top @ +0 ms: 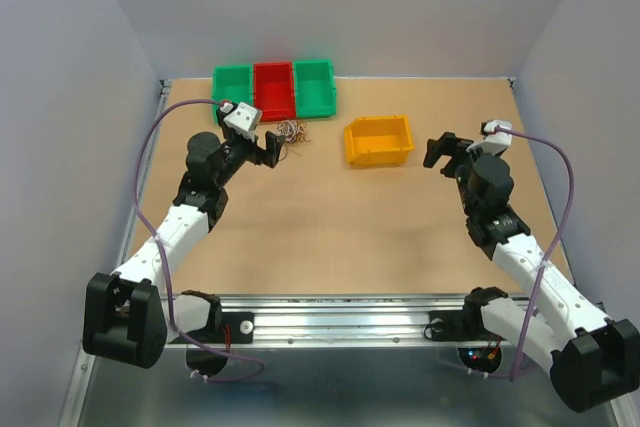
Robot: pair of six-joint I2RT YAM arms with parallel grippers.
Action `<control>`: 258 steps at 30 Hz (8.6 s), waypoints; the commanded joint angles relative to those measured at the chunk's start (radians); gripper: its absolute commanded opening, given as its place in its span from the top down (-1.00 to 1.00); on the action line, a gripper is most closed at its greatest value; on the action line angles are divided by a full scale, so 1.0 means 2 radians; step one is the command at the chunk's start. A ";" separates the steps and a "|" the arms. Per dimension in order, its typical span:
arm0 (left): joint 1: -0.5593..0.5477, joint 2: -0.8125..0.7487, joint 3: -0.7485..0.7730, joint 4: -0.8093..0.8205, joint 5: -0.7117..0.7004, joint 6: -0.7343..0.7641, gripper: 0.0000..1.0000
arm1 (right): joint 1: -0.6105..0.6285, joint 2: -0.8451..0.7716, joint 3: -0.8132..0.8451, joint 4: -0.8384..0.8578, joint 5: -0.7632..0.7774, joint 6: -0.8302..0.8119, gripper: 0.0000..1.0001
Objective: Untangle the cables
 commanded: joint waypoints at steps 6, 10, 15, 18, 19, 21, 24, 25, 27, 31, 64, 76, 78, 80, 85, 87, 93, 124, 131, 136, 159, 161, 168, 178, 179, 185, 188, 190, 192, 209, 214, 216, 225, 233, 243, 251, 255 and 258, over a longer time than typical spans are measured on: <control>-0.003 0.048 0.039 0.004 -0.032 0.007 -0.98 | -0.001 -0.039 -0.047 0.098 0.002 0.071 -1.00; -0.011 0.113 0.075 -0.032 -0.070 0.007 -0.98 | -0.001 -0.032 -0.046 0.098 -0.031 0.052 -1.00; -0.019 0.201 0.144 -0.072 -0.103 0.007 -0.95 | -0.001 -0.024 -0.046 0.094 -0.036 0.036 -1.00; -0.020 0.252 0.183 -0.081 -0.107 0.007 -0.95 | -0.001 -0.038 -0.052 0.093 -0.031 0.032 -1.00; -0.020 0.281 0.194 -0.086 -0.108 0.010 -0.95 | -0.001 -0.044 -0.056 0.094 -0.032 0.032 -1.00; -0.023 0.313 0.235 -0.108 -0.110 0.010 -0.92 | -0.001 -0.052 -0.059 0.093 -0.031 0.034 -1.00; -0.027 0.370 0.290 -0.153 -0.117 0.011 -0.72 | -0.001 -0.063 -0.065 0.093 -0.032 0.031 -1.00; -0.028 0.382 0.308 -0.171 -0.119 0.012 -0.68 | -0.001 -0.065 -0.066 0.092 -0.031 0.031 -1.00; -0.028 0.400 0.325 -0.181 -0.122 0.007 -0.54 | -0.001 -0.066 -0.067 0.093 -0.029 0.029 -1.00; -0.028 0.402 0.325 -0.184 -0.121 0.006 -0.12 | -0.001 -0.061 -0.065 0.093 -0.037 0.030 -1.00; -0.135 0.121 0.164 -0.230 0.070 0.083 1.00 | 0.097 0.256 0.064 0.242 -0.412 -0.004 -0.50; -0.137 0.056 0.137 -0.206 0.067 0.071 1.00 | 0.148 0.373 0.155 0.213 -0.394 -0.025 0.27; -0.137 0.045 0.124 -0.189 0.053 0.070 1.00 | 0.150 0.370 0.156 0.207 -0.394 -0.029 0.79; -0.137 0.028 0.109 -0.167 0.025 0.063 1.00 | 0.150 0.358 0.143 0.205 -0.380 -0.033 0.99; -0.110 0.002 0.089 -0.115 -0.151 0.017 1.00 | 0.150 0.269 0.097 0.188 -0.312 -0.041 0.99; -0.081 -0.014 0.075 -0.088 -0.169 -0.018 1.00 | 0.150 0.233 0.073 0.167 -0.291 -0.042 0.99; 0.002 -0.068 0.049 -0.050 -0.199 -0.065 1.00 | 0.150 0.105 0.031 0.105 -0.207 -0.034 0.99; -0.184 0.020 0.012 -0.062 0.109 0.124 -0.90 | 0.150 0.057 0.023 0.160 -0.360 0.037 0.99; -0.207 0.057 0.030 -0.045 0.086 0.113 -0.80 | 0.151 0.056 0.023 0.169 -0.375 0.044 0.99; -0.217 0.059 0.032 -0.032 0.091 0.103 -0.24 | 0.150 0.058 0.021 0.175 -0.375 0.051 0.99; -0.122 0.032 0.037 -0.020 -0.153 0.017 1.00 | 0.150 -0.279 -0.053 -0.001 -0.035 0.052 0.99; -0.090 0.031 0.040 -0.023 -0.156 -0.002 1.00 | 0.151 -0.314 -0.054 -0.026 0.010 0.052 0.99; -0.077 0.009 0.035 -0.025 -0.080 -0.008 1.00 | 0.150 -0.317 -0.053 -0.041 -0.006 0.028 0.99; -0.119 -0.054 -0.005 -0.036 0.156 0.059 1.00 | 0.151 -0.084 0.020 -0.022 -0.278 -0.023 -0.43; -0.124 -0.066 -0.008 -0.039 0.171 0.069 1.00 | 0.151 -0.071 0.019 -0.001 -0.285 -0.032 -0.47; -0.143 -0.101 -0.027 -0.040 0.190 0.086 1.00 | 0.151 0.034 0.026 0.063 -0.358 -0.059 -0.54; -0.142 -0.116 -0.029 -0.040 0.187 0.079 1.00 | 0.151 0.064 0.017 0.129 -0.399 -0.063 -0.54; -0.143 -0.120 -0.029 -0.035 0.181 0.063 1.00 | 0.151 0.080 0.022 0.137 -0.451 -0.067 -0.54; -0.143 -0.129 -0.030 -0.025 0.177 0.054 1.00 | 0.151 0.100 0.029 0.150 -0.482 -0.059 -0.54; -0.144 -0.159 -0.044 -0.004 0.137 0.037 1.00 | 0.181 0.211 0.082 0.214 -0.515 -0.023 0.85; -0.133 -0.175 -0.060 0.043 -0.087 0.005 1.00 | 0.181 0.188 0.087 0.144 -0.367 -0.030 0.93; -0.105 -0.176 -0.063 0.056 -0.168 -0.020 1.00 | 0.181 0.167 0.092 0.088 -0.252 -0.018 0.93; -0.018 -0.143 -0.032 0.037 -0.256 -0.072 1.00 | 0.181 0.028 0.032 -0.013 0.164 0.036 0.99; 0.008 -0.156 -0.035 0.040 -0.252 -0.090 1.00 | 0.181 -0.123 -0.016 -0.057 0.193 0.032 0.99; 0.009 -0.137 -0.039 0.044 -0.035 -0.043 0.73 | 0.182 -0.133 -0.003 -0.057 0.032 -0.007 0.99; -0.021 -0.083 -0.021 0.016 0.209 0.003 -0.87 | 0.181 -0.048 0.023 -0.002 -0.186 -0.016 0.99; -0.079 -0.069 -0.019 -0.012 0.226 0.039 -0.88 | 0.182 -0.018 0.026 0.031 -0.234 -0.010 0.99; -0.135 -0.061 -0.019 -0.032 0.196 0.079 -0.88 | 0.182 -0.006 0.026 0.056 -0.266 -0.001 0.99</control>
